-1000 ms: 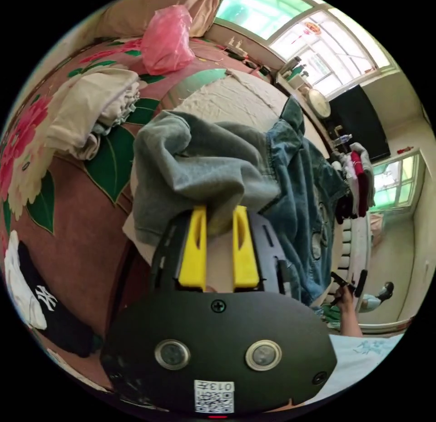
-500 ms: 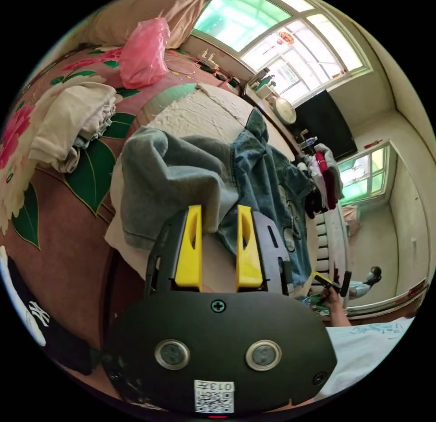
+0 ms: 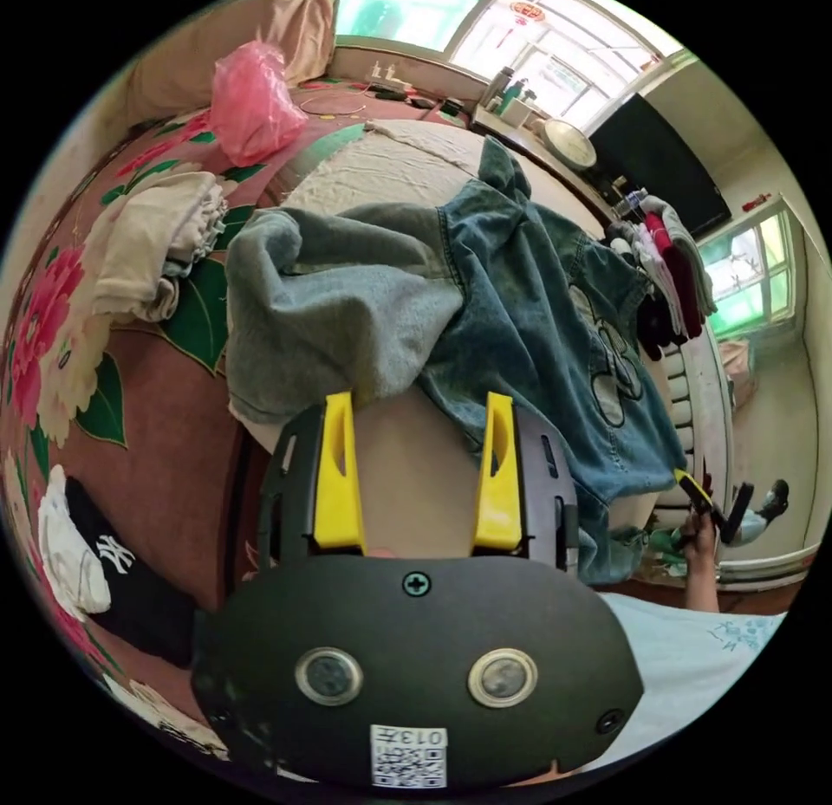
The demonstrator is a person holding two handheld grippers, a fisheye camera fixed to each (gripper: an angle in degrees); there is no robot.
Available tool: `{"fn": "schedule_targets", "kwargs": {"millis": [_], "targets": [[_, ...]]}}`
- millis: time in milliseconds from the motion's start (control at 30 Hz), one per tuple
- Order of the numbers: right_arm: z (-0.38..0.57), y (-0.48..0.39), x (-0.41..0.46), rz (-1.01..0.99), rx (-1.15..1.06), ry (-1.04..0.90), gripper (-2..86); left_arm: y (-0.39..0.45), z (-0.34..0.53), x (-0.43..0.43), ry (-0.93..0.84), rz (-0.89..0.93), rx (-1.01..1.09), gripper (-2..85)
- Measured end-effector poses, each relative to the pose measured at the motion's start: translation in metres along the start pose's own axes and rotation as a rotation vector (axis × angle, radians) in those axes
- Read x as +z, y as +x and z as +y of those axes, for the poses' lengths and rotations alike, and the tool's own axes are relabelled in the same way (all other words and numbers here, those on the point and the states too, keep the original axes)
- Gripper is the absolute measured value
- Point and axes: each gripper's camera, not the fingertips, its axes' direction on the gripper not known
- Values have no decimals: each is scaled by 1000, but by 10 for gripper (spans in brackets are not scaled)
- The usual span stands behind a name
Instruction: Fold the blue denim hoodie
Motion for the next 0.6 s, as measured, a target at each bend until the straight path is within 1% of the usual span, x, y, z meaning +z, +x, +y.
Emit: {"fn": "schedule_targets", "kwargs": {"millis": [67, 133, 167, 200, 233, 267, 300, 400, 433, 467, 533, 600], "targets": [[9, 7, -4, -2, 35, -1, 45, -19, -2, 2, 14, 7, -77, 194], [10, 12, 8, -14, 50, -38, 43, -39, -14, 24, -59, 61, -120, 190], [8, 14, 20, -19, 57, -80, 42, -42, -18, 28, -63, 74, -129, 179], [6, 14, 26, -15, 59, -99, 41, -44, -26, 32, -74, 60, -129, 156], [1, 13, 34, 4, 57, -124, 40, -43, -35, 30, -66, 59, -106, 85], [-7, 11, 34, 10, 53, -141, 39, -43, -39, 26, -50, 74, -111, 50], [-11, 8, 29, 13, 45, -136, 39, -41, -47, 13, -27, 109, -99, 40], [-22, -13, -19, 16, -31, -66, 36, -24, -60, -32, 18, 128, 47, 27], [-19, -22, -36, 48, -63, -59, 35, -20, -58, -49, 36, 130, 93, 25], [-12, -27, -46, 94, -80, -70, 36, -19, -57, -56, 38, 129, 109, 24], [3, -23, -45, 113, -53, -118, 37, -27, -45, -66, 31, 110, 116, 24], [25, -9, -25, 56, 19, -182, 41, -48, -35, -52, -6, 112, 58, 27]]}}
